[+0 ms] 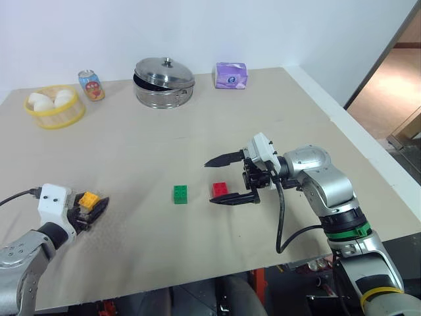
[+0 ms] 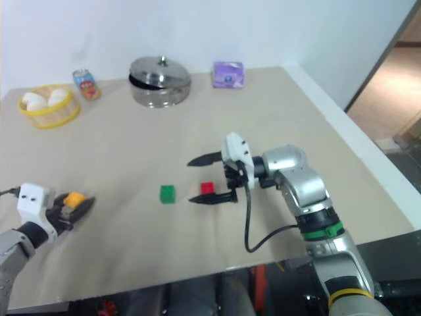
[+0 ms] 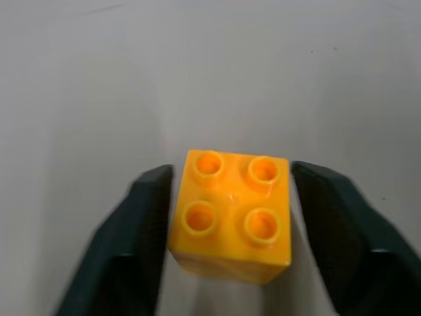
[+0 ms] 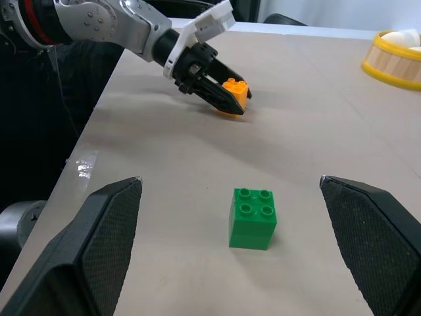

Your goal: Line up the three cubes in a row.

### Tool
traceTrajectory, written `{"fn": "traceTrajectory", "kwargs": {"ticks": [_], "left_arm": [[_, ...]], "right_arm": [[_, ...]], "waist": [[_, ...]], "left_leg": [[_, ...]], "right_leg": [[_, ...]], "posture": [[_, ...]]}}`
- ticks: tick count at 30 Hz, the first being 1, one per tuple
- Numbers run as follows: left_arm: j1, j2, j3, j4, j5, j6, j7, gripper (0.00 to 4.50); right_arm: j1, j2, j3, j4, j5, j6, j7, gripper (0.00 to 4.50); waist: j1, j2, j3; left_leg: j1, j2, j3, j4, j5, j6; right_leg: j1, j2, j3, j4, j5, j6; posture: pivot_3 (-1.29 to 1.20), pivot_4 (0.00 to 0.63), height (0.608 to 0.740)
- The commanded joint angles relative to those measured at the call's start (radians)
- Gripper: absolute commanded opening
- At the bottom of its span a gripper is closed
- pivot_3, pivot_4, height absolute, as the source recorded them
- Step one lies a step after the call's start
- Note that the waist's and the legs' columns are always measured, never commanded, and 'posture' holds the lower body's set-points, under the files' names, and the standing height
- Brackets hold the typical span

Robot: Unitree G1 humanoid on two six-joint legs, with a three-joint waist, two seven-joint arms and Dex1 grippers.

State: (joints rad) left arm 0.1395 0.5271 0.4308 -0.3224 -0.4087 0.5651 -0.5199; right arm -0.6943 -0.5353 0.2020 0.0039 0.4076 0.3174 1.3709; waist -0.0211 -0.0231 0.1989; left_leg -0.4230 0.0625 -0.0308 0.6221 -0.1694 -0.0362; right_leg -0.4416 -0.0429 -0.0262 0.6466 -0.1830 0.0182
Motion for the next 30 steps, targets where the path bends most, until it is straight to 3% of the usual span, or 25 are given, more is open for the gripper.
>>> {"fn": "traceTrajectory", "kwargs": {"ticks": [1,9,14,23,30], "left_arm": [[-0.015,0.017,-0.004,0.010,0.005,-0.004,0.008,1.36],[-0.024,0.047,-0.029,-0.022,-0.009,-0.020,-0.055,1.37],[-0.053,0.159,-0.156,-0.116,-0.037,-0.076,-0.267,1.37],[-0.325,0.272,-0.389,0.154,0.015,-0.198,-0.589,1.37],[-0.526,0.269,-0.442,0.426,0.048,-0.310,-0.748,1.37]], "right_arm": [[-0.015,-0.010,-0.015,-0.039,0.010,-0.002,0.000,4.50],[-0.015,-0.012,-0.021,-0.043,0.022,0.009,0.004,4.50],[-0.018,-0.025,-0.020,-0.042,0.012,-0.006,0.014,4.50],[-0.020,-0.020,-0.017,-0.034,0.003,-0.025,-0.003,4.50],[-0.005,-0.032,-0.025,-0.068,0.003,-0.013,-0.028,4.50]], "waist": [[0.000,0.000,0.000],[0.000,0.000,0.000],[0.002,0.000,0.001],[0.000,0.000,0.001],[-0.001,0.000,0.001]], "left_leg": [[0.000,0.000,0.000,0.000,0.000,0.000],[0.000,0.000,0.000,0.000,0.000,0.000],[-0.001,0.000,0.000,0.000,-0.001,-0.003],[-0.001,0.001,0.000,-0.002,-0.001,-0.003],[-0.001,0.002,0.000,-0.002,-0.001,-0.003]], "right_leg": [[0.000,0.000,0.000,0.000,0.000,0.000],[0.000,0.000,0.000,0.000,0.000,0.000],[0.000,-0.001,0.000,-0.001,0.000,0.000],[-0.001,0.002,0.000,-0.001,-0.001,-0.001],[-0.001,0.002,0.000,-0.001,-0.002,-0.001]], "posture": [[0.00,0.150,0.740],[0.00,0.150,0.740],[0.00,0.150,0.740],[0.00,0.150,0.740],[0.00,0.150,0.740]]}}
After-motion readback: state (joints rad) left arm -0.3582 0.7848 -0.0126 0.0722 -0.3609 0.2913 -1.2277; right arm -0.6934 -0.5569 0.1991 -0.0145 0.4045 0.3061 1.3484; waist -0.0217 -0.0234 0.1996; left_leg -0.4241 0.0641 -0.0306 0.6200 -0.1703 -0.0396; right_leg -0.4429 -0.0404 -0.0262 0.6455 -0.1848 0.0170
